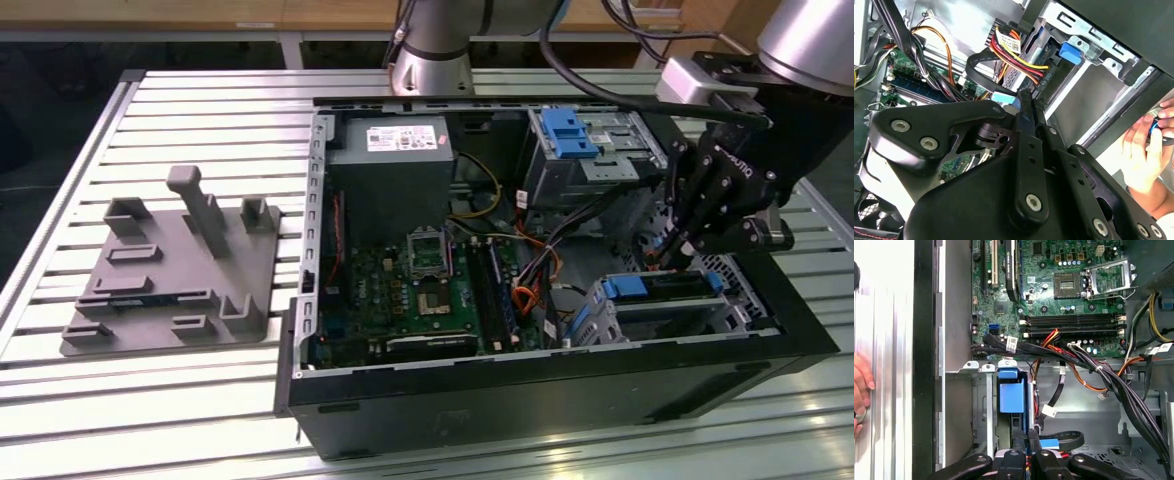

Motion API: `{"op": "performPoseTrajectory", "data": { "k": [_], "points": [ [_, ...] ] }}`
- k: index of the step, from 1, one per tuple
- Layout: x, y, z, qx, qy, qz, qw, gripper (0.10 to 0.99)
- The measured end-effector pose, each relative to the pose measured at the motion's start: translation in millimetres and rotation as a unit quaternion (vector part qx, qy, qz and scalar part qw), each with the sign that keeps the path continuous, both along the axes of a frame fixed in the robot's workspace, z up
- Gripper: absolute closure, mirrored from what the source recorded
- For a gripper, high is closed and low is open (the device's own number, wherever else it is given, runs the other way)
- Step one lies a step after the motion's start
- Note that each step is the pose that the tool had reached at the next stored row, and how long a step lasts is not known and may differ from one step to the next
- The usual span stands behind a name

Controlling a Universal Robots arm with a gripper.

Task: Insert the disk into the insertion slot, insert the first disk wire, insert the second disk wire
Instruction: 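Insert the second disk wire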

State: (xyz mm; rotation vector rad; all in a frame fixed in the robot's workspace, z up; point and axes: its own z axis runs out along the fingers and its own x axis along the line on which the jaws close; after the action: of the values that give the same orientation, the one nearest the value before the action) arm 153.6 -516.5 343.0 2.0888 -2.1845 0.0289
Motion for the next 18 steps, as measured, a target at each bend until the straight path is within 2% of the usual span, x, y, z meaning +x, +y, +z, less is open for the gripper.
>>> {"op": "performPoseTrajectory", "data": {
  "k": [10,18],
  "points": [
    [1.1,-4.3,-0.8,0.0,0.0,0.0,1.0,0.937],
    [1.9,-5.0,-3.1,0.0001,0.0,0.0,1.0,0.937]
  ]
}}
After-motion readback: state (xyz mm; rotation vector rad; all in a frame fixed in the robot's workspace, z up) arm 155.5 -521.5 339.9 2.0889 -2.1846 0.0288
